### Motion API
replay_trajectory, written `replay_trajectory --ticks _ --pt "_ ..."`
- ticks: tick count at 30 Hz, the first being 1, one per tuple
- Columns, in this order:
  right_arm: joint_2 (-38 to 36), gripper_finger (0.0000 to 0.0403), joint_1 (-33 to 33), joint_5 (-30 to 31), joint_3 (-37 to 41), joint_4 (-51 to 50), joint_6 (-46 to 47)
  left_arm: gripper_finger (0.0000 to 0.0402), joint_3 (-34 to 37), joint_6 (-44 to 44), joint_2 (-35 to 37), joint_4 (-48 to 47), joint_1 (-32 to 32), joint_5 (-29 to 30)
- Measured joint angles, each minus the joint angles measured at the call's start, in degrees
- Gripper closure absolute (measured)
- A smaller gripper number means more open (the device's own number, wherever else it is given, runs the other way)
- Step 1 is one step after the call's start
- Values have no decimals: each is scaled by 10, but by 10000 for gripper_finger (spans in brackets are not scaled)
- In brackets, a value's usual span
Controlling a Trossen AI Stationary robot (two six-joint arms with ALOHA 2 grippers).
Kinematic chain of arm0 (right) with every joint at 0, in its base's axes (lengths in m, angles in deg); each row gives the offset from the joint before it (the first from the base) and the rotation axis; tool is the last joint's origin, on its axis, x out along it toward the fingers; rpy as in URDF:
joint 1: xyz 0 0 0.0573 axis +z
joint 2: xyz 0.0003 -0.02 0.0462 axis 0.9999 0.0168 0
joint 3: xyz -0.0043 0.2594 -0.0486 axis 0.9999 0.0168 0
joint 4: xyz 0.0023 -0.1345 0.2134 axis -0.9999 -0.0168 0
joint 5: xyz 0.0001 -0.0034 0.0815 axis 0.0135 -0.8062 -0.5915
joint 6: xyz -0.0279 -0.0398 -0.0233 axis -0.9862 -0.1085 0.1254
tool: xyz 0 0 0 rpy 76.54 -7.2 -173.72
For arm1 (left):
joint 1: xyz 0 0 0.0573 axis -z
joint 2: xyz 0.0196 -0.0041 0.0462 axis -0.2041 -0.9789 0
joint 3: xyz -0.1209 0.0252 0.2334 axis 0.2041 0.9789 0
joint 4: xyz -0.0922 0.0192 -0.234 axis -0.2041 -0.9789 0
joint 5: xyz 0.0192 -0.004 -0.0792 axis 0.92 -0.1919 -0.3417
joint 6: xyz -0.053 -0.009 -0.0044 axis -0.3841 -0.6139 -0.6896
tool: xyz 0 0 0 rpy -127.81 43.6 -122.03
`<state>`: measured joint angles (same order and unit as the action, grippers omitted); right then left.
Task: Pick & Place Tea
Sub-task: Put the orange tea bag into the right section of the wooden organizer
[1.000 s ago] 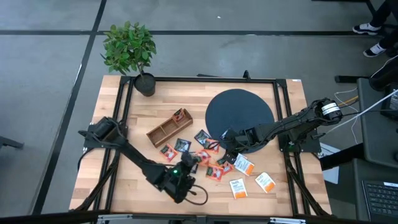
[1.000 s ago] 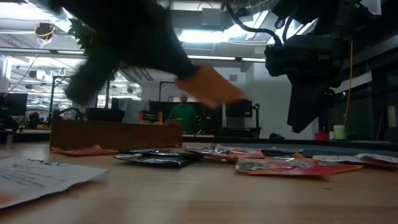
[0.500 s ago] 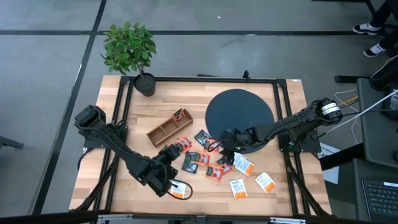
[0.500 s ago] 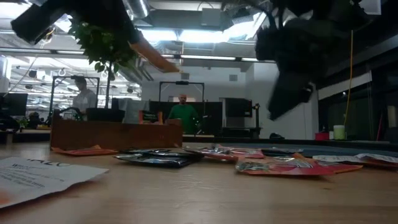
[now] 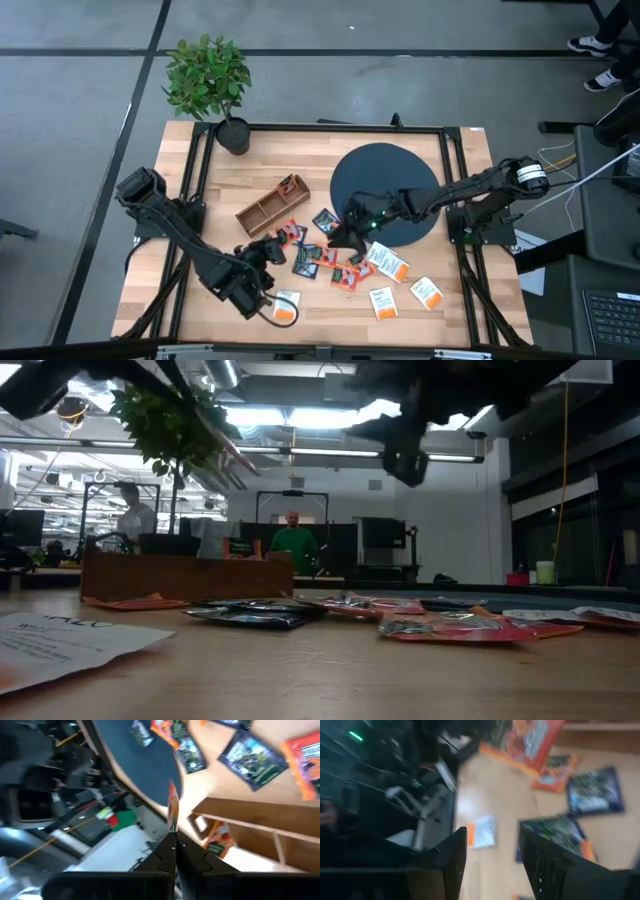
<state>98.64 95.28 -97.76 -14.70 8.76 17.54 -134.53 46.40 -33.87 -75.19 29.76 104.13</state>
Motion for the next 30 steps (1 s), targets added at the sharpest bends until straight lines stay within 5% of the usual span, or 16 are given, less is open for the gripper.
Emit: replay_trajectory --ticks 16,23,30 --pt "0 191 -71 -89 0 88 13 400 0 -18 0 28 15 167" --pt "0 184 -89 -90 0 89 -5 400 0 53 0 134 2 157" --pt "0 193 -102 -97 0 82 -19 400 0 113 0 133 -20 126"
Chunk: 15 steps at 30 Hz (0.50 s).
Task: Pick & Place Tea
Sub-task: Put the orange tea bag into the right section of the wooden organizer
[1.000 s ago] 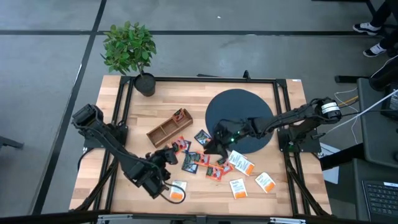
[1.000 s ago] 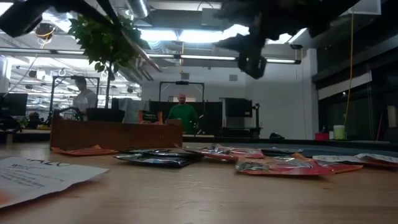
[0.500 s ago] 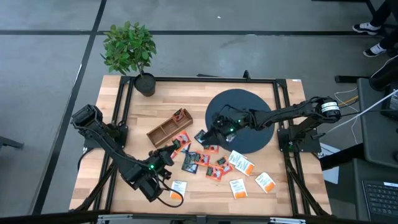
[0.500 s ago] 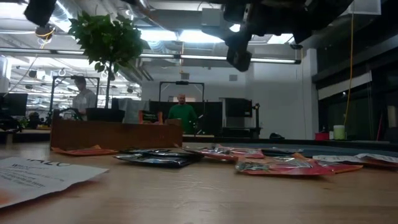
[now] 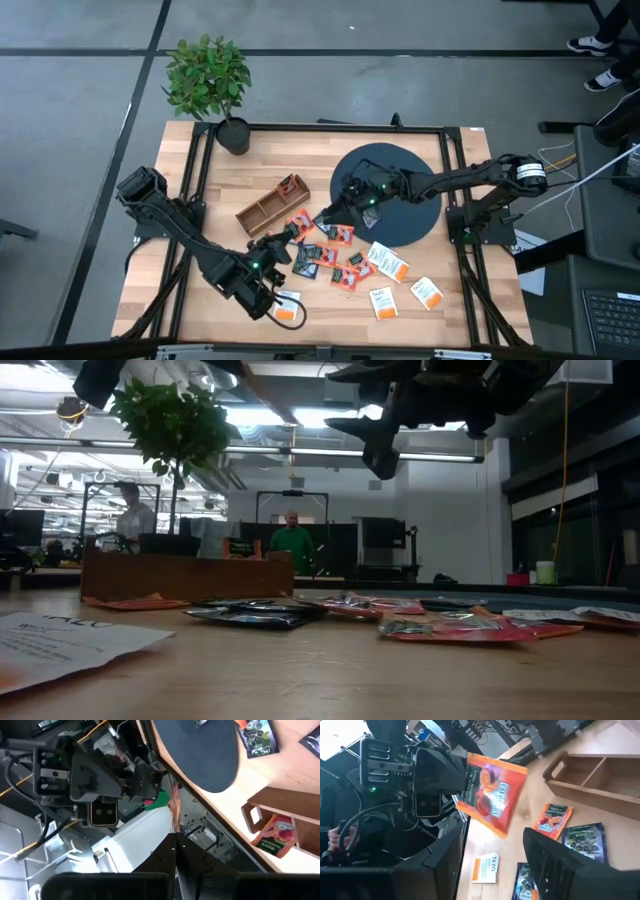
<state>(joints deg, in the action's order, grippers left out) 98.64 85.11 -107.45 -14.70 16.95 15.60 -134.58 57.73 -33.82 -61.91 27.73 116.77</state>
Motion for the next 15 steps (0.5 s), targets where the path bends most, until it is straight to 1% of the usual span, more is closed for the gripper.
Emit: replay_trajectory --ticks 4,7,10,15 --pt "0 196 0 -17 0 0 0 400 0 16 0 8 -5 0" --pt "0 197 0 -18 0 1 -1 400 0 32 0 42 -11 1" --pt "0 197 0 -18 0 1 -2 400 0 73 0 90 -15 3" --pt "0 197 0 -37 0 1 -2 400 0 146 0 154 -15 2"
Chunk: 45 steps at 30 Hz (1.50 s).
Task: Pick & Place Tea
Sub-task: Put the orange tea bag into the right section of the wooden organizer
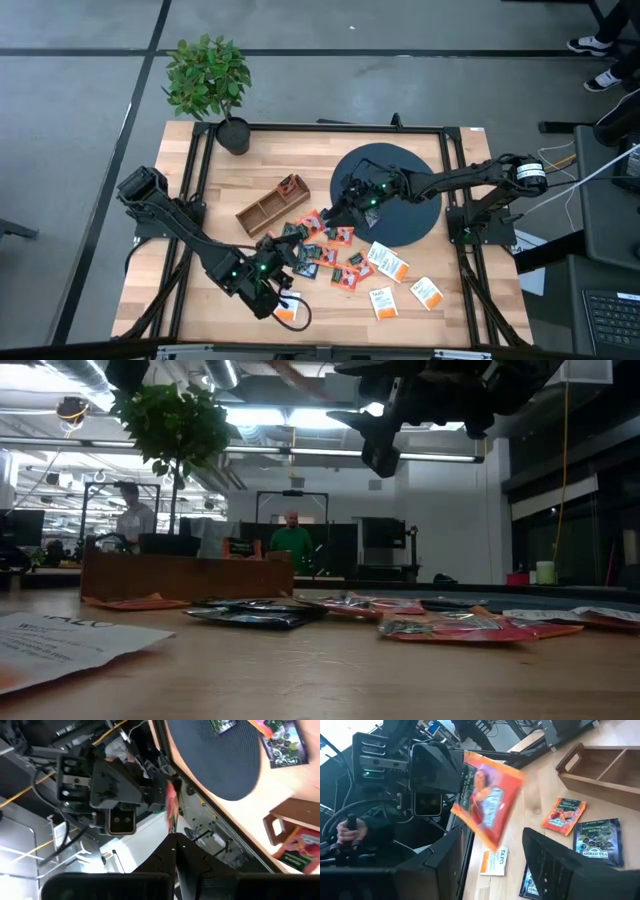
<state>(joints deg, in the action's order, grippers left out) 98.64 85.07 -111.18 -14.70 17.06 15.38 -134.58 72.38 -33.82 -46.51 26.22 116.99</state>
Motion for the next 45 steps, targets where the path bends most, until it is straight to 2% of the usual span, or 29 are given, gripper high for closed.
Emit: replay_trajectory --ticks 11,16,22,31,37,41,45 --pt "0 197 0 -17 0 9 -15 400 0 80 0 97 -5 -2" --pt "0 217 0 -43 0 35 -16 400 0 121 0 135 -18 -4" --pt "0 268 0 -47 0 43 -16 400 0 168 0 182 -26 -9" --pt "0 384 0 -60 0 44 -33 400 0 179 0 206 -29 -9" --pt "0 371 0 -61 0 42 -44 400 0 129 3 205 -30 -11" --pt "-1 384 0 -64 -2 44 -45 400 0 33 22 202 -33 -21" --pt "-1 384 0 -65 -4 48 -44 398 1 -96 63 169 -34 -61"
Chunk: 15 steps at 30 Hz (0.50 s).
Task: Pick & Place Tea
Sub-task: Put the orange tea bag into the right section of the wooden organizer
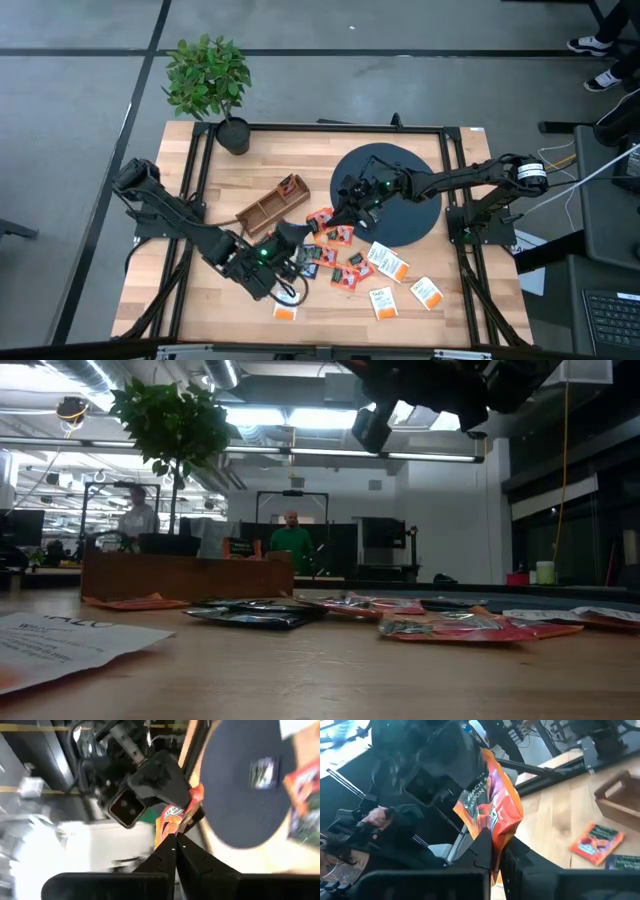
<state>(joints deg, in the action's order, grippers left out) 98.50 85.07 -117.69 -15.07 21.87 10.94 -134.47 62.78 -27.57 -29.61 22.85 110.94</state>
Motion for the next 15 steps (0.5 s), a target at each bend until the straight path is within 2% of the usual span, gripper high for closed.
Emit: replay_trajectory --ticks 7,10,15 --pt "0 383 0 -9 3 -19 -13 396 0 -272 77 -168 -1 -11" --pt "2 383 0 12 4 -25 -19 398 -1 -415 104 -219 -11 -21" --pt "1 383 0 74 4 -36 -66 388 1 -626 146 -271 -59 -116"
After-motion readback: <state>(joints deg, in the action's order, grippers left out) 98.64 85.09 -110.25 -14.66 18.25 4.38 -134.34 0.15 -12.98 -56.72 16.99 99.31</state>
